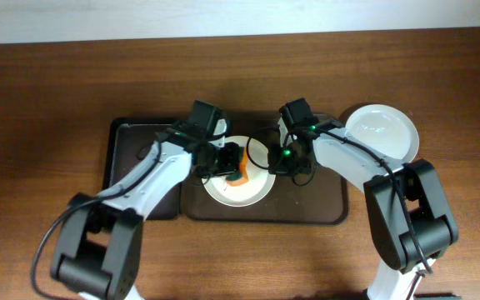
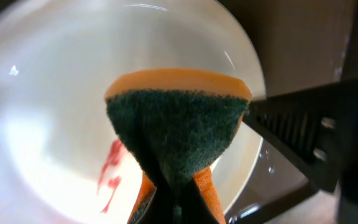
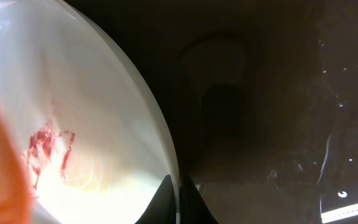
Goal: Clean dirty plates on tray and stack at the side
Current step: 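Scrub the last plate with the sponge in the left gripper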
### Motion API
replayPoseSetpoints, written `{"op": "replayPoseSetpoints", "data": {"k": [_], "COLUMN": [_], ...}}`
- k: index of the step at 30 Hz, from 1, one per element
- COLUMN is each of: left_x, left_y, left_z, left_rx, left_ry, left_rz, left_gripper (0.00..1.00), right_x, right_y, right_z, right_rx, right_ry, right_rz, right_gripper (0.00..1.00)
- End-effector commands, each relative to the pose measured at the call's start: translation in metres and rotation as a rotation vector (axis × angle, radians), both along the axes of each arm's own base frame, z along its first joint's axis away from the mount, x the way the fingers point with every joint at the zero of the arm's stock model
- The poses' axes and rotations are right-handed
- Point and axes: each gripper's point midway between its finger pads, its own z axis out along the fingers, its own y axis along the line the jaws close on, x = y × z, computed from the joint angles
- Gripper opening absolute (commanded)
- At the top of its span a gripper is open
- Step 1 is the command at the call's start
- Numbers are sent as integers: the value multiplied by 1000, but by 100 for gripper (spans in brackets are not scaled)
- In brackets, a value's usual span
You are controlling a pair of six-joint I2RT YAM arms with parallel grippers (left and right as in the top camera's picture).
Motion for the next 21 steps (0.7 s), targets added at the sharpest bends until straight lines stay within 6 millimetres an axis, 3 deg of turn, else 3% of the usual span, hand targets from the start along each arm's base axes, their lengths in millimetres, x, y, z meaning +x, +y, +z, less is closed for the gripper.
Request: {"op": "replayPoseSetpoints", "data": {"k": [1,4,6,12,16,19,21], "left_x": [0,-4,-3,-11,-9,-2,2], "left_y": [-21,-24,-1,68,88,80,62], "left_z": [-24,-45,-61,-63,-43,-15,10], "left_rx": [-20,9,141,372,444,398,284], "left_ry": [45,71,69,132,76,-9,-60], "left_rz": [14,0,44,151,131,79,49], "left_gripper": [0,0,0,0,0,0,0], "right_x": [-3,-3,-4,-6,-5,-6,-5], "right_y": [2,2,2,1,1,1,1], "right_z": [0,-1,-1,-1,-1,-1,-1], "right_rx": [5,5,3,0,0,0,1], "right_ry": [8,9,15,19,19,19,19], "right_rz": [0,0,0,0,0,0,0], "right_gripper": [4,4,4,4,4,4,4]}}
